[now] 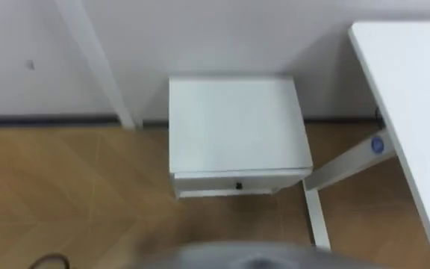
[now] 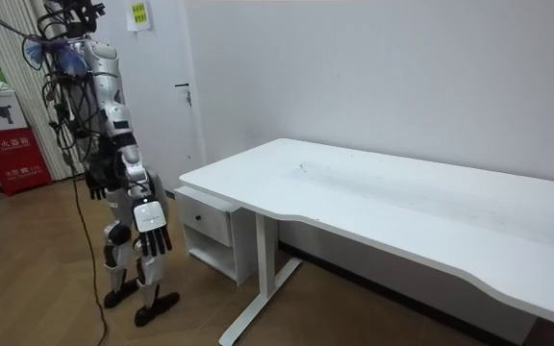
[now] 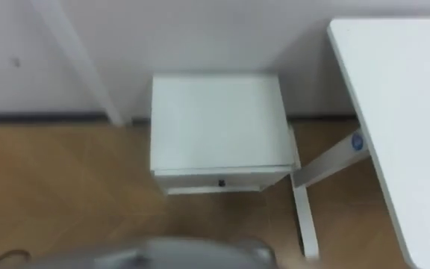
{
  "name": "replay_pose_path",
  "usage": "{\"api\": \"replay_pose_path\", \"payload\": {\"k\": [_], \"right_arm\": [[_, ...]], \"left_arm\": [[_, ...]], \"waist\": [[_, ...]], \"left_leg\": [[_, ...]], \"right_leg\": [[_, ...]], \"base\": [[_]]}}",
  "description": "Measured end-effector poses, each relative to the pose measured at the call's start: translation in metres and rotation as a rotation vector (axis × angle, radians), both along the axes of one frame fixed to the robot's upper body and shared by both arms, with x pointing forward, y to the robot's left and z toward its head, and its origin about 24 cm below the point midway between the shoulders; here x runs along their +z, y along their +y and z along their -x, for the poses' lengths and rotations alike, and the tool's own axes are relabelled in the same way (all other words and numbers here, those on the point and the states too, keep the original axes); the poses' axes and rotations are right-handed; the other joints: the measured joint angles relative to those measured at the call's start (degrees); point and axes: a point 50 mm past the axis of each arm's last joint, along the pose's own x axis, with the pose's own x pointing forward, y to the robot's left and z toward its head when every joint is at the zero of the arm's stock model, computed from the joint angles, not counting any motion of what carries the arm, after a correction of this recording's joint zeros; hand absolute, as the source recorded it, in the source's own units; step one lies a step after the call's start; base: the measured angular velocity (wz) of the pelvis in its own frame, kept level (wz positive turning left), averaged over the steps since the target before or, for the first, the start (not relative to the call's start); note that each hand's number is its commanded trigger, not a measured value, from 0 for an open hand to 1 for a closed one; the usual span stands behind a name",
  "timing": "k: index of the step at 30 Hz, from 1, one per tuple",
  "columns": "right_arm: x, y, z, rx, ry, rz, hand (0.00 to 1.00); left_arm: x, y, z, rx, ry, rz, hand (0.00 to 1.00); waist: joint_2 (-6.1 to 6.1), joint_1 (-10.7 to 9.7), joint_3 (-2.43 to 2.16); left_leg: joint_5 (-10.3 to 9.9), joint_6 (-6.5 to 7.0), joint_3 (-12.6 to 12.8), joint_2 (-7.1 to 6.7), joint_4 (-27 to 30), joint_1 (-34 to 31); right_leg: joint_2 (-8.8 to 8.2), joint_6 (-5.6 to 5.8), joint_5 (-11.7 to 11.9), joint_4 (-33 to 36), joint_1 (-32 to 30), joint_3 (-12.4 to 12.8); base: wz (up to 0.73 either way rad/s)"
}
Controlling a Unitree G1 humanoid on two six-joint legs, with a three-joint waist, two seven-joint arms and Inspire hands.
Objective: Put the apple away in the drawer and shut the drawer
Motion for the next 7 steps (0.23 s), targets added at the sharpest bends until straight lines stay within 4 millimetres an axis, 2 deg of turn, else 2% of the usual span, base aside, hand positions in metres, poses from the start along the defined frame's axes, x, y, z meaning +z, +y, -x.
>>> {"api": "replay_pose_path", "payload": {"k": [2, 4, 7], "right_arm": [[-0.0009, 0.0014, -0.0050, 0.002, -0.016, -0.027, 0.00], [-0.0018, 0.0035, -0.0100, 0.006, -0.036, -0.047, 0.00], [-0.0024, 0.0059, -0.0077, 0.003, -0.023, -0.070, 0.00]], "left_arm": [[-0.0002, -0.0007, 0.0035, 0.001, 0.009, 0.003, 0.00], [-0.0006, -0.0021, 0.0074, -0.006, 0.023, 0.014, 0.00], [-0.0011, -0.0039, 0.0082, -0.005, 0.021, 0.022, 0.00]], "waist": [[-0.03, 0.54, -0.05], [0.09, 0.73, 0.01], [0.17, 0.70, 0.07]], "left_leg": [[0.04, 0.08, 0.49, -0.74, 0.06, 0.89], [0.05, 0.13, 0.48, -1.41, 0.10, 0.96], [-0.09, 0.36, 0.48, -1.59, 0.38, 0.82]], "right_leg": [[-0.18, 0.89, -0.57, -0.21, 0.37, -0.91], [-0.45, 0.92, -0.63, -0.32, 1.02, -2.29], [-0.80, 0.81, -1.33, 0.18, 1.16, -2.74]], "base": [[-0.01], [-0.02], [0.05]]}}
